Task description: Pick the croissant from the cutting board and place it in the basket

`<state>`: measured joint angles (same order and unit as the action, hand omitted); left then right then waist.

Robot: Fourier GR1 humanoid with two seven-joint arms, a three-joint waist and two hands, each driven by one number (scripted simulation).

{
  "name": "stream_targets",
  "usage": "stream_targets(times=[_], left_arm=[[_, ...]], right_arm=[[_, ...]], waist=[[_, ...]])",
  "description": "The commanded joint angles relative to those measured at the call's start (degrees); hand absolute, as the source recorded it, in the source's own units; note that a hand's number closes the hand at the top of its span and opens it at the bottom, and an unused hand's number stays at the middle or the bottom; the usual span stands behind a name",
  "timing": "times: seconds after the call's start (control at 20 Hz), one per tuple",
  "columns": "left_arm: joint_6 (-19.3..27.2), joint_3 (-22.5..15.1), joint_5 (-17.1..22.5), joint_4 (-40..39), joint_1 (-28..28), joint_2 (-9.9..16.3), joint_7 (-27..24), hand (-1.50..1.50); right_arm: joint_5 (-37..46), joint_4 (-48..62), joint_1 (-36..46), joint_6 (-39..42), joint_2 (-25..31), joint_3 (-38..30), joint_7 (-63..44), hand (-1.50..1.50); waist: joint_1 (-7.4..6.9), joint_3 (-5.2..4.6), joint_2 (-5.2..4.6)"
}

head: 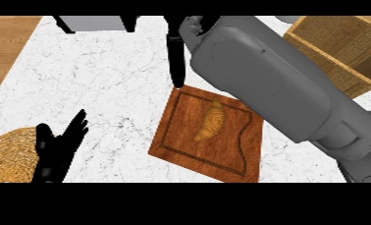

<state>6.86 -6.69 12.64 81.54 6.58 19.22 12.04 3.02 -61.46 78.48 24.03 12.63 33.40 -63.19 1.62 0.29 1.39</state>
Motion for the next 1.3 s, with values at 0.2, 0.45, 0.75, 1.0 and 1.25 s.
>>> stream_targets(times=[0.2, 0.45, 0.75, 1.0, 1.25], left_arm=[[-0.5, -0.5, -0.4, -1.9, 2.6, -0.3, 0.9, 0.0], [-1.6, -1.3, -0.9, -3.7, 2.8, -1.1, -0.1, 0.0], [-0.2, -0.6, -2.1, -4.6, 0.0, -2.1, 0.1, 0.0], [-2.1, 0.1, -0.1, 1.3, 4.1, -0.2, 2.2, 0.0], [-0.2, -0.6, -2.2, -1.9, 1.0, -2.5, 1.8, 0.0]], right_arm=[[-6.5, -5.9, -1.4, 8.4, 3.2, 0.3, -13.3, -1.5], [-4.8, -8.0, -5.6, 2.6, 1.8, 3.1, -13.7, -1.5], [-0.2, -13.8, -13.2, -2.7, 0.9, 6.4, -12.8, -1.5], [2.8, -12.8, -17.4, -2.5, 0.7, 9.4, -12.6, -1.5], [5.1, -12.9, -22.3, -2.0, 2.3, 10.5, -9.4, -1.5]], waist=[[0.2, -0.31, -0.49], [-0.28, -0.34, -0.87], [-0.28, -0.34, -1.03], [-1.31, -0.28, -0.9], [-0.89, -0.32, -1.18]])
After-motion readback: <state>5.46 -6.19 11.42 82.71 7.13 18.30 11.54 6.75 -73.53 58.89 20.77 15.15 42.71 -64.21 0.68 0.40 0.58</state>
